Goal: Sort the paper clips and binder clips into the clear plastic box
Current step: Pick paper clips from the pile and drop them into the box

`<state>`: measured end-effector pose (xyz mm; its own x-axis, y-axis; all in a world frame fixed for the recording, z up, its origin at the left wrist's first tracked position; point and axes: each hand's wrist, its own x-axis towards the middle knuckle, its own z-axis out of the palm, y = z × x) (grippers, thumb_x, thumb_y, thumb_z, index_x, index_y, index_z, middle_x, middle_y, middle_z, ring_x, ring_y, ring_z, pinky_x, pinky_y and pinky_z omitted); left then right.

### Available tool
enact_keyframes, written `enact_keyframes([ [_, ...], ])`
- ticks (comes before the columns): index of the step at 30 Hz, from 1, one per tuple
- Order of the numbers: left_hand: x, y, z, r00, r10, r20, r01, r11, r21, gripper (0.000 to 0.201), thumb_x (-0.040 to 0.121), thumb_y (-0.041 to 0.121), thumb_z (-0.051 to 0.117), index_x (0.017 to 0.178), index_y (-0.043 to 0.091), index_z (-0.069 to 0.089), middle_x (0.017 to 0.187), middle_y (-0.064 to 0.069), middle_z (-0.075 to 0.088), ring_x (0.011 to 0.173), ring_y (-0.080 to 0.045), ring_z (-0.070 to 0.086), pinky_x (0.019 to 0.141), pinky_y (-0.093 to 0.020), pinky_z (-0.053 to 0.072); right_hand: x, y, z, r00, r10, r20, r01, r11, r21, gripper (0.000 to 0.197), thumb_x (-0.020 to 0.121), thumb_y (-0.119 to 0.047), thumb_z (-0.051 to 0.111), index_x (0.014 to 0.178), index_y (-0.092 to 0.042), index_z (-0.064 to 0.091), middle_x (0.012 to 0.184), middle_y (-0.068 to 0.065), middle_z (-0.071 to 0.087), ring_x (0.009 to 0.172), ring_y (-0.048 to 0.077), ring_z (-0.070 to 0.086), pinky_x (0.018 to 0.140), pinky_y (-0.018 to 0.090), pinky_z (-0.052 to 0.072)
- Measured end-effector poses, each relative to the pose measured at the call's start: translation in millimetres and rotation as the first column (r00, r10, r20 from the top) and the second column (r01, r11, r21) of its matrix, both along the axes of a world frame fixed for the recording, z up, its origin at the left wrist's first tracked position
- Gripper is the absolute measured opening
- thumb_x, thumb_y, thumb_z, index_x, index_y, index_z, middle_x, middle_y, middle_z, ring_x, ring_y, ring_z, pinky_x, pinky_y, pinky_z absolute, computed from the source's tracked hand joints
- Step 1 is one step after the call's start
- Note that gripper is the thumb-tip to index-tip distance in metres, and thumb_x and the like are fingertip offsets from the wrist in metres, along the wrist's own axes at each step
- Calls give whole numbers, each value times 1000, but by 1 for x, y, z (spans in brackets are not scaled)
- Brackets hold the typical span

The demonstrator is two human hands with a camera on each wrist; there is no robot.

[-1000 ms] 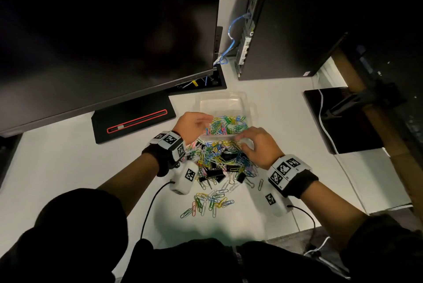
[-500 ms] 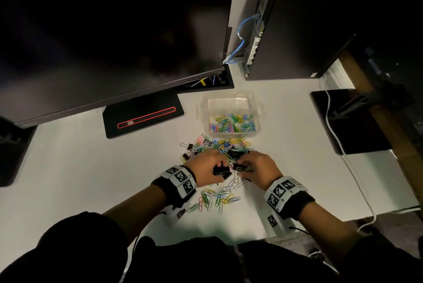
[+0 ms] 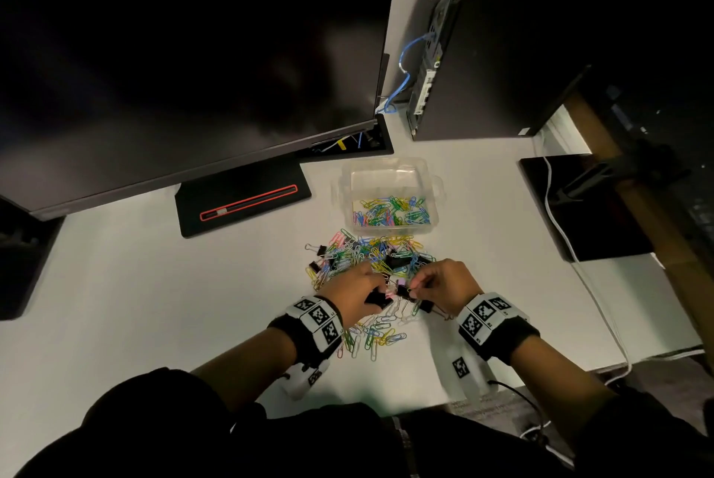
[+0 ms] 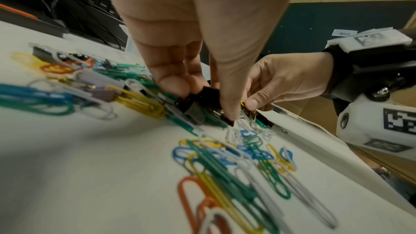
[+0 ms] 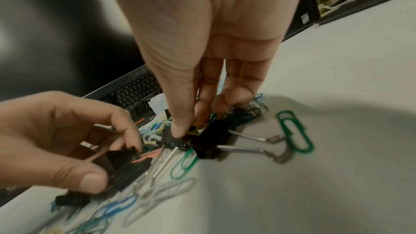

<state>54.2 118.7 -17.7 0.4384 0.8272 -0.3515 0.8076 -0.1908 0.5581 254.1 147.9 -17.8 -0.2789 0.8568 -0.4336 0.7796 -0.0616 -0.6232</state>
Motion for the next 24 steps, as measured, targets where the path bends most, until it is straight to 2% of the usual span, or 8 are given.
enact_keyframes([
  [4,-9,-6,2,981,75,181,-73,997,-16,29,80,30,70,104,17,60,93,5,45,73,-5,45,71,-20,40,1,-1,2,999,18,31,-19,999,37,3,77,-13,71,79,-15,71,69,-10,65,58,-7,55,56,2,39],
  [7,-19,-11,3,934,169,314,-167,985,-32,30,78,29,73,102,14,61,88,13,42,66,3,42,64,-6,38,1,-1,4,999,31,23,-32,998,60,5,80,-11,66,80,-15,68,71,-5,66,62,0,57,57,7,38],
  [9,-29,-13,5,909,221,353,-227,974,-24,27,77,29,73,97,16,61,93,13,43,65,1,43,66,-8,40,-3,0,6,999,41,15,-42,996,83,4,82,-12,64,83,-15,67,73,-5,63,63,3,55,58,9,37],
  [11,-41,-14,7,892,271,363,-284,959,-18,21,77,30,73,88,22,56,98,5,49,64,-6,47,69,-22,46,-11,1,7,998,59,-5,-58,993,105,6,83,-12,64,87,-15,66,75,-5,62,62,0,52,58,8,36],
  [13,-53,-14,9,875,345,339,-353,935,-40,23,77,31,72,81,30,49,90,-3,57,63,-13,49,66,-32,48,-20,2,7,996,78,-32,-74,991,113,11,83,-9,62,93,-14,65,78,-5,60,63,0,52,61,9,37],
  [16,-69,-14,10,879,399,260,-397,916,-63,24,81,29,69,79,30,45,70,8,54,56,-11,47,55,-17,39,-37,3,9,991,106,-77,-97,988,118,21,84,-1,58,101,-11,63,82,0,60,69,13,57,70,22,46],
  [19,-86,-15,6,900,412,144,-416,909,-1,25,82,31,67,84,19,46,73,11,53,52,0,41,52,-15,30,-54,6,10,986,153,-69,-138,971,193,25,83,4,53,100,-9,66,94,7,67,85,20,61,82,29,50],
  [24,-107,-17,-5,887,461,10,-461,886,54,20,81,26,66,86,18,49,92,-2,51,76,-16,48,70,-23,35,-72,16,11,980,189,61,-198,952,235,30,86,5,46,104,-8,67,111,14,63,102,28,59,89,27,42],
])
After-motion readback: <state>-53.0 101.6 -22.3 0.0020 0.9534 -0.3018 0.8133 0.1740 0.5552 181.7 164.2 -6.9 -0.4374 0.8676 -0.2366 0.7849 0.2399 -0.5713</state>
